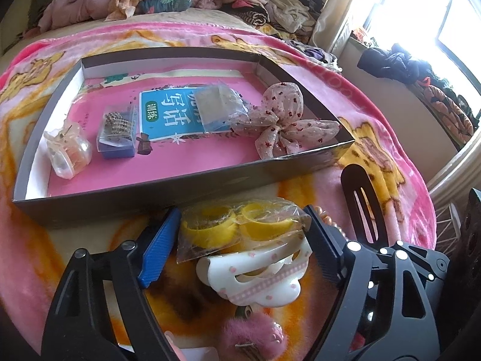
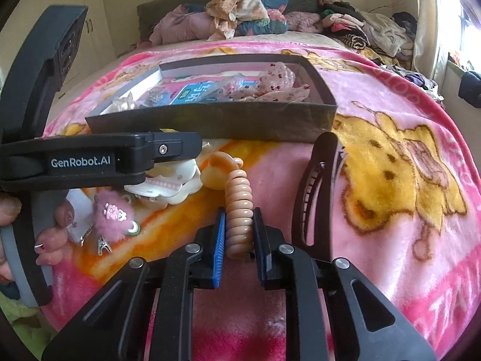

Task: Organize jewelry
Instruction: 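Move both tools back and grasp the coiled hair tie with the right tool, then grasp the bag of yellow hair ties with the left tool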

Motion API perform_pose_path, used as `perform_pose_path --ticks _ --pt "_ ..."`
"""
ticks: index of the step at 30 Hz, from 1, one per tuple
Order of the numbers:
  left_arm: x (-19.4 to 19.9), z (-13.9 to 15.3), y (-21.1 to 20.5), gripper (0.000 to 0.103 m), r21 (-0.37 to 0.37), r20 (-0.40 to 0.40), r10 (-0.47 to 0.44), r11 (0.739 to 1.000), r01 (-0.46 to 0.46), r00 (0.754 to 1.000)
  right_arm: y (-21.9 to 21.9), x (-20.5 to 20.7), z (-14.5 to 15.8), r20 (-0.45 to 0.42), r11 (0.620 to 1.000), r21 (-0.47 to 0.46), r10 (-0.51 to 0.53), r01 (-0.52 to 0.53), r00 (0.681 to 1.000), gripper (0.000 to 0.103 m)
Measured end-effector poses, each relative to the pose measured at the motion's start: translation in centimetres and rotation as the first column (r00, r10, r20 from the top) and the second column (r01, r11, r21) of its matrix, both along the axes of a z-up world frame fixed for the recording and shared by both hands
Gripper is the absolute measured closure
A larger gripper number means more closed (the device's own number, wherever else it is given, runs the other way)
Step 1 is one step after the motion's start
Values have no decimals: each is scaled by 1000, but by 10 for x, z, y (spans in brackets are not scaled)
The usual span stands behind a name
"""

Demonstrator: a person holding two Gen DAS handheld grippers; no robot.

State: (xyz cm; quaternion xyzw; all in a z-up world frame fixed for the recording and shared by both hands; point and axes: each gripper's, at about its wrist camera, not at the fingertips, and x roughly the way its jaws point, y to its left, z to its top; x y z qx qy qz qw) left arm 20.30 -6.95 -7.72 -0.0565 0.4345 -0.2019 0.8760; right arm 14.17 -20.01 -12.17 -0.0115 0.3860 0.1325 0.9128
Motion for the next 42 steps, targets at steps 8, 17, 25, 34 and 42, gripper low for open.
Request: perform_pose_path --ticks 8,17,25,34,42 --pt "-6 9 2 33 -18 19 -6 1000 6 1000 -15 -14 16 35 998 50 -25 23 999 86" --pt "-16 35 12 33 -45 87 2 999 2 996 -14 -26 33 73 998 65 -21 16 997 86" --pt "-22 52 31 33 -69 122 30 997 -22 992 -4 -25 46 97 998 64 0 -6 995 86" --pt "-17 61 54 33 -66 153 86 995 -76 984 15 -12 56 118 997 59 32 -39 993 86" --pt "-7 66 64 33 -50 189 113 993 -105 975 22 7 67 142 997 62 34 -43 989 86"
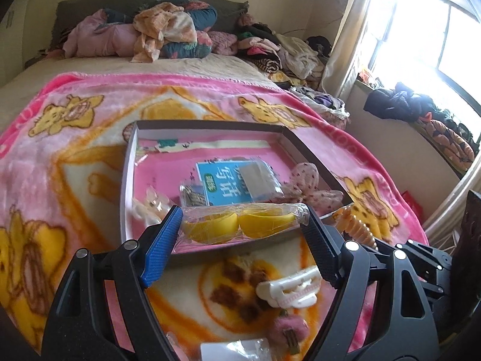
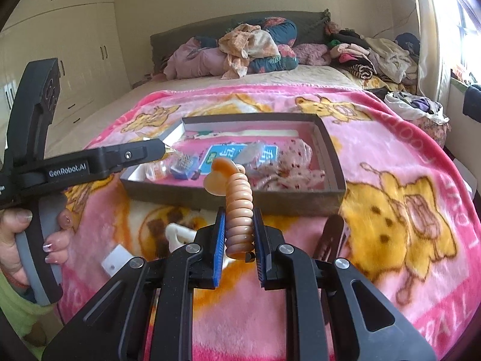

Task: Organize jewelry
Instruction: 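Grasp the bag of yellow hair ties with the left tool, then drop the yellow hair tie bag with the left tool while the right tool drops the coiled tie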

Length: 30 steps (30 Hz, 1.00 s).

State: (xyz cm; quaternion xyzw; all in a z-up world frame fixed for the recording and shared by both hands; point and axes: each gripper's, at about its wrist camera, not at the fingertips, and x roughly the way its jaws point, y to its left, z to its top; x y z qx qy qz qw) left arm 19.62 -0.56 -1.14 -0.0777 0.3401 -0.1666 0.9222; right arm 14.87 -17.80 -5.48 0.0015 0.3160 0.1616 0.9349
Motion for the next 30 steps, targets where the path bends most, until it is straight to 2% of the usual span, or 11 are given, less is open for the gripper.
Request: perform_pose_path --ticks 15,30 --pt "28 1 -11 33 37 32 -3 999 2 999 -8 40 12 24 999 8 -36 36 999 86" --pt "54 -13 -39 33 107 27 -82 991 79 996 -34 86 8 -7 997 8 -75 75 997 86"
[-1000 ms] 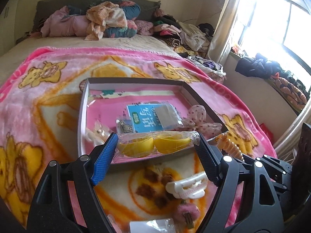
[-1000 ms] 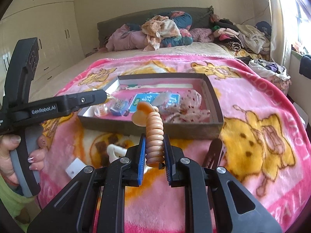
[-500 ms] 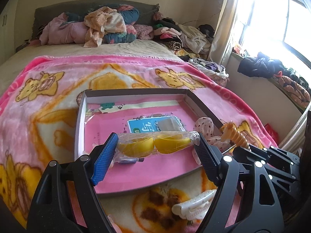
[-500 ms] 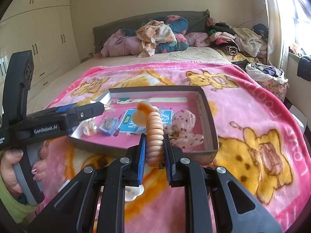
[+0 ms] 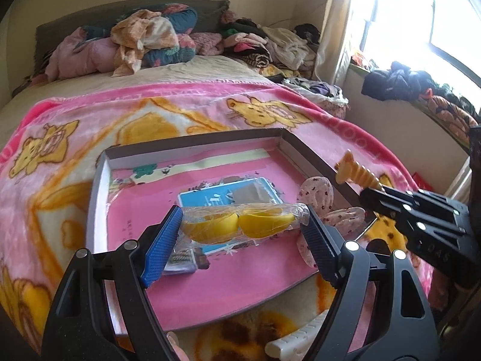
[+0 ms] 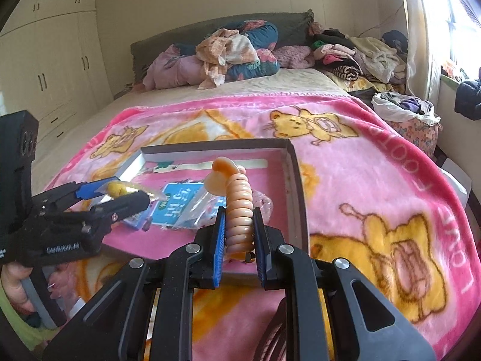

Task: Organize jewelry
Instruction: 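Drop the yellow hair tie bag with the left tool while the right tool drops the coiled tie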

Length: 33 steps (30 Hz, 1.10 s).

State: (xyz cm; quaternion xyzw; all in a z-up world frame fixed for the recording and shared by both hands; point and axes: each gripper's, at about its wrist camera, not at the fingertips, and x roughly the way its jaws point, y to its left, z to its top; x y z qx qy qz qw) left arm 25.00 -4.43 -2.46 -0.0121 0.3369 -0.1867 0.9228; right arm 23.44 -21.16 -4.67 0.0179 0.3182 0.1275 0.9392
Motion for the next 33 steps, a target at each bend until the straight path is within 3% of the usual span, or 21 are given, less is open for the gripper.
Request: perform_pose_path --ticks 11,25,28,33 --pt "8 -14 -24 32 93 -14 -66 993 67 998 -8 34 -17 -69 1000 12 12 -11 998 86" --pt "8 -23 -27 32 103 -28 -68 992 70 997 -12 46 -31 -103 1000 -4 -3 2 995 85" --pt "8 -23 -28 31 103 -29 -68 992 71 997 -15 45 -30 -106 1000 8 -3 4 994 73" --pt "8 -24 -28 31 102 -34 -65 992 69 997 -19 40 -26 -98 1000 19 -13 15 995 70"
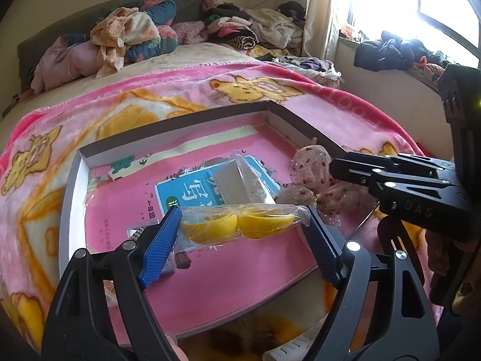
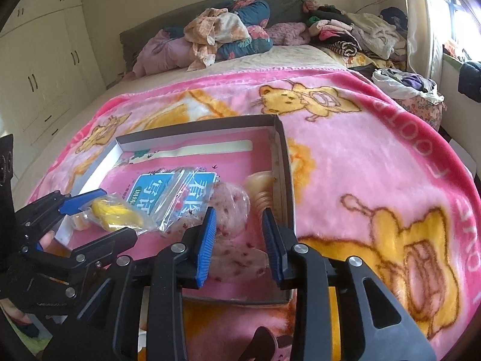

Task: Organize jewelry
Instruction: 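Drop the yellow hair tie bag with the left tool while the right tool drops the coiled tie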

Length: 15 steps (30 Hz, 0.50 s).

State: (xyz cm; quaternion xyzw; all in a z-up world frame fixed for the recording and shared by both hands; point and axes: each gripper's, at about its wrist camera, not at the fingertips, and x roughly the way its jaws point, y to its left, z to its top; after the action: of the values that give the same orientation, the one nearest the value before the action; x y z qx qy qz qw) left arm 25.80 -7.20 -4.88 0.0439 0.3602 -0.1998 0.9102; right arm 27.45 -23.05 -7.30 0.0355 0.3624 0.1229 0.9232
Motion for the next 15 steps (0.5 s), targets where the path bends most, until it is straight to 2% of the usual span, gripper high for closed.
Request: perform_pose_path --ticks 6,10,15 --pt "-2 -1 1 28 -2 -2 8 1000 -8 1000 -4 -10 8 22 1000 11 -9 9 1000 62" --pt "-4 3 4 21 -5 6 19 1000 -19 1000 -7 -19 13 37 1000 18 -21 20 999 51" --pt "-10 8 8 17 -16 21 30 999 -30 999 -7 -29 18 50 999 20 -26 25 998 48"
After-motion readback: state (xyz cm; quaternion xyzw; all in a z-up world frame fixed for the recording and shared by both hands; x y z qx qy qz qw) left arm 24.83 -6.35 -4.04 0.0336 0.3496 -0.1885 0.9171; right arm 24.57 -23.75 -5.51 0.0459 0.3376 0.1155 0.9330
